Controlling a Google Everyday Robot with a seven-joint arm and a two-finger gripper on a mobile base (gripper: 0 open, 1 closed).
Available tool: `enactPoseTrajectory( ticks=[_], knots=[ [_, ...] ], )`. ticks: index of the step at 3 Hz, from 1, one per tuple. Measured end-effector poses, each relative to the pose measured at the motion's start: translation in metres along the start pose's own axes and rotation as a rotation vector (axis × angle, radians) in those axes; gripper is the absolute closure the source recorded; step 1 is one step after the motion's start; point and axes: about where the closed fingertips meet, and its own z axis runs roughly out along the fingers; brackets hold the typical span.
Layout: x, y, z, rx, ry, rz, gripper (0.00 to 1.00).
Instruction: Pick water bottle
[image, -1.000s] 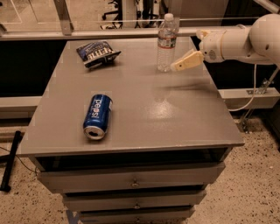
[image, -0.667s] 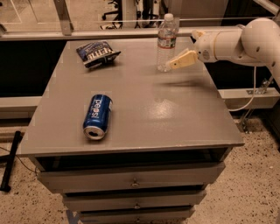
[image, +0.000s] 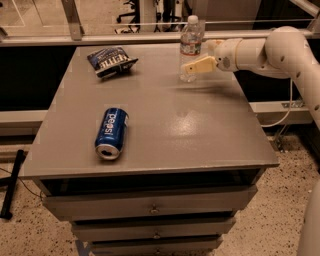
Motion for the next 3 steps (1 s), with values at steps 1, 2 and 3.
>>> enactPoseTrajectory(
  ticks=[1,2,3],
  knots=[
    [-0.005,0.007,0.006,-0.04,-0.034,0.06,0.41],
    [-0.011,0.017,0.007,-0.077,-0.065,0.097,0.65],
    [-0.019,0.025,-0.004,-0.085,-0.093,0.106,0.87]
  ],
)
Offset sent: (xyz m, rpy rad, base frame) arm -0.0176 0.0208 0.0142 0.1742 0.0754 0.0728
